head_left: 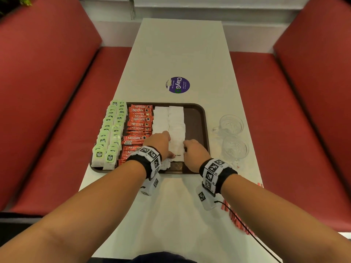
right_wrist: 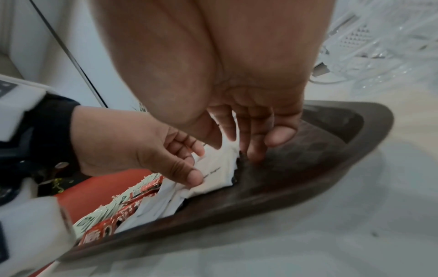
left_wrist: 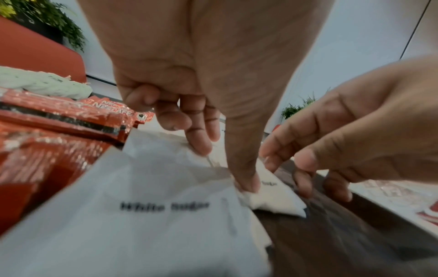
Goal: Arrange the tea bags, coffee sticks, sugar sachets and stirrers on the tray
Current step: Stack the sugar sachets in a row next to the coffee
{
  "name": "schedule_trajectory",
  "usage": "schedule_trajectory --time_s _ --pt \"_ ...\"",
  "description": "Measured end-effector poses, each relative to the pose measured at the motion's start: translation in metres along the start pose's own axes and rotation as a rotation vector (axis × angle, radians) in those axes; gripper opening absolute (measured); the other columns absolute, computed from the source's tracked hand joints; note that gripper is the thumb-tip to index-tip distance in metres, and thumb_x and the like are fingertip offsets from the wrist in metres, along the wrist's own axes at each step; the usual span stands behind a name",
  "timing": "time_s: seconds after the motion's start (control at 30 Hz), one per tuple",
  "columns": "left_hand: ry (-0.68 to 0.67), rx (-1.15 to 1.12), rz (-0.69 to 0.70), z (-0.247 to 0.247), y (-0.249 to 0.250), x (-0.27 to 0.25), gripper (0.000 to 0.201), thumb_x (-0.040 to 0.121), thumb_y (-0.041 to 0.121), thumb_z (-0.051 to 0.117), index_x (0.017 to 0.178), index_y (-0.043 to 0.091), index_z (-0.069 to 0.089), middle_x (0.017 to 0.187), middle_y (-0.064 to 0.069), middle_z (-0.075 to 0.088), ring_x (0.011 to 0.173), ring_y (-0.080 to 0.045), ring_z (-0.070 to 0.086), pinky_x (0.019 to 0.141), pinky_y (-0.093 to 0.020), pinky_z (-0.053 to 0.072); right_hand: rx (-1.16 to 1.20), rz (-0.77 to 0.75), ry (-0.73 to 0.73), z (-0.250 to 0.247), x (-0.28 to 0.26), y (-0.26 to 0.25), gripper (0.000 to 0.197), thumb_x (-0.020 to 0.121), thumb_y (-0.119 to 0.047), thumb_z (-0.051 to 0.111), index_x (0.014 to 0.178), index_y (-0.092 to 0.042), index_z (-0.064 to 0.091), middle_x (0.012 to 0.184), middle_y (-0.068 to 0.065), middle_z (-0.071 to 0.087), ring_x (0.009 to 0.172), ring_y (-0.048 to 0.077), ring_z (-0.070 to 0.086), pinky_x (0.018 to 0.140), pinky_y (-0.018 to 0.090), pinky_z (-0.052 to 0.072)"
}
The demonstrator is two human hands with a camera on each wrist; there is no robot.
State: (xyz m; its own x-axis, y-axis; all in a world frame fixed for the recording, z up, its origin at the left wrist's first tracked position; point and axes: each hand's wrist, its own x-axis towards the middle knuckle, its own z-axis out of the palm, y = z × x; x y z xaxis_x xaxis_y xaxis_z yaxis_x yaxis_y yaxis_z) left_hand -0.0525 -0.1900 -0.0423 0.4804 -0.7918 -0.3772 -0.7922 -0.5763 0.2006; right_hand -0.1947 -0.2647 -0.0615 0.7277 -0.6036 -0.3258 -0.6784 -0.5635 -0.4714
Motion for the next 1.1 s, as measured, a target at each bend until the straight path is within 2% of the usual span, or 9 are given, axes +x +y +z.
schedule_trajectory --time_s 0.17,0.27,0.33,0.4,0.57,0.73,0.8,0.9,1.1 --pt "0.064 -0.111 0.04 -0.016 -0.016 -0.001 0.017 0.095 0.028 0.06 0.111 0.023 0.064 0.108 -0.002 0.068 0.097 -0.021 0.061 0.086 -0.036 0.052 0.013 0.067 0.015 -0.01 0.011 -0.001 0.031 0.097 -0.025 0.056 0.124 -0.011 0.051 0.123 0.009 0.052 0.104 0.027 0.058 0.09 0.036 0.049" --pt "-0.014 -0.065 0.122 -0.02 -0.027 -0.009 0.015 0.091 0.031 0.066 0.105 0.026 0.07 0.103 0.004 0.069 0.095 -0.017 0.062 0.087 -0.033 0.053 0.018 0.049 -0.002 -0.011 0.014 -0.002 0.052 0.096 -0.038 0.06 0.137 -0.013 0.041 0.119 0.009 0.061 0.103 0.028 0.062 0.088 0.039 0.052" --pt "-0.106 -0.021 0.151 -0.02 -0.032 -0.015 0.024 0.083 0.038 0.075 0.104 0.028 0.069 0.099 0.009 0.065 0.093 -0.013 0.061 0.085 -0.031 0.052 -0.021 0.059 -0.009 -0.009 0.014 -0.006 0.067 0.094 -0.042 0.063 0.144 -0.014 0.029 0.112 0.01 0.066 0.097 0.029 0.065 0.084 0.04 0.055" --pt "-0.155 0.047 0.166 -0.018 -0.037 -0.018 0.035 0.075 0.044 0.08 0.104 0.03 0.067 0.099 0.011 0.062 0.094 -0.013 0.06 0.086 -0.033 0.053 -0.061 0.067 -0.015 -0.007 0.013 -0.01 0.072 0.091 -0.041 0.067 0.143 -0.014 0.026 0.106 0.01 0.067 0.092 0.029 0.066 0.08 0.041 0.056" --pt "-0.167 0.133 0.18 -0.009 -0.045 -0.021 0.044 0.07 0.047 0.083 0.107 0.03 0.064 0.102 0.01 0.062 0.096 -0.015 0.059 0.088 -0.036 0.053 -0.057 0.092 -0.027 -0.007 0.01 -0.016 0.066 0.088 -0.039 0.073 0.132 -0.014 0.031 0.101 0.01 0.066 0.087 0.029 0.066 0.079 0.043 0.057" --pt "-0.192 0.163 0.204 -0.01 -0.043 -0.02 0.025 0.084 0.039 0.074 0.105 0.029 0.066 0.091 0.013 0.06 0.096 -0.015 0.058 0.087 -0.033 0.05 -0.037 0.103 -0.032 -0.006 0.008 -0.017 0.062 0.088 -0.037 0.074 0.128 -0.013 0.033 0.104 0.01 0.065 0.091 0.03 0.066 0.081 0.043 0.057" --pt "-0.188 0.194 0.207 -0.01 -0.043 -0.019 0.015 0.089 0.03 0.068 0.105 0.03 0.066 0.097 0.012 0.062 0.099 -0.016 0.059 0.086 -0.033 0.05 -0.03 0.098 -0.035 -0.008 0.007 -0.017 0.061 0.087 -0.035 0.075 0.127 -0.013 0.034 0.104 0.01 0.064 0.093 0.03 0.066 0.08 0.04 0.056" --pt "-0.174 0.207 0.2 -0.009 -0.044 -0.017 0.018 0.093 0.02 0.06 0.105 0.031 0.067 0.108 0.008 0.068 0.101 -0.017 0.061 0.088 -0.034 0.051 -0.028 0.084 -0.046 -0.009 0.004 -0.014 0.055 0.087 -0.034 0.076 0.12 -0.013 0.037 0.101 0.009 0.063 0.09 0.029 0.064 0.075 0.037 0.053" --pt "-0.125 0.016 0.281 -0.018 -0.025 -0.024 0.006 0.095 0.03 0.058 0.097 0.031 0.063 0.096 0.009 0.066 0.089 -0.014 0.06 0.075 -0.028 0.046 0.001 0.095 -0.036 -0.014 0.002 -0.006 0.019 0.101 -0.023 0.051 0.115 -0.011 0.048 0.101 0.012 0.064 0.085 0.027 0.062 0.075 0.038 0.053"
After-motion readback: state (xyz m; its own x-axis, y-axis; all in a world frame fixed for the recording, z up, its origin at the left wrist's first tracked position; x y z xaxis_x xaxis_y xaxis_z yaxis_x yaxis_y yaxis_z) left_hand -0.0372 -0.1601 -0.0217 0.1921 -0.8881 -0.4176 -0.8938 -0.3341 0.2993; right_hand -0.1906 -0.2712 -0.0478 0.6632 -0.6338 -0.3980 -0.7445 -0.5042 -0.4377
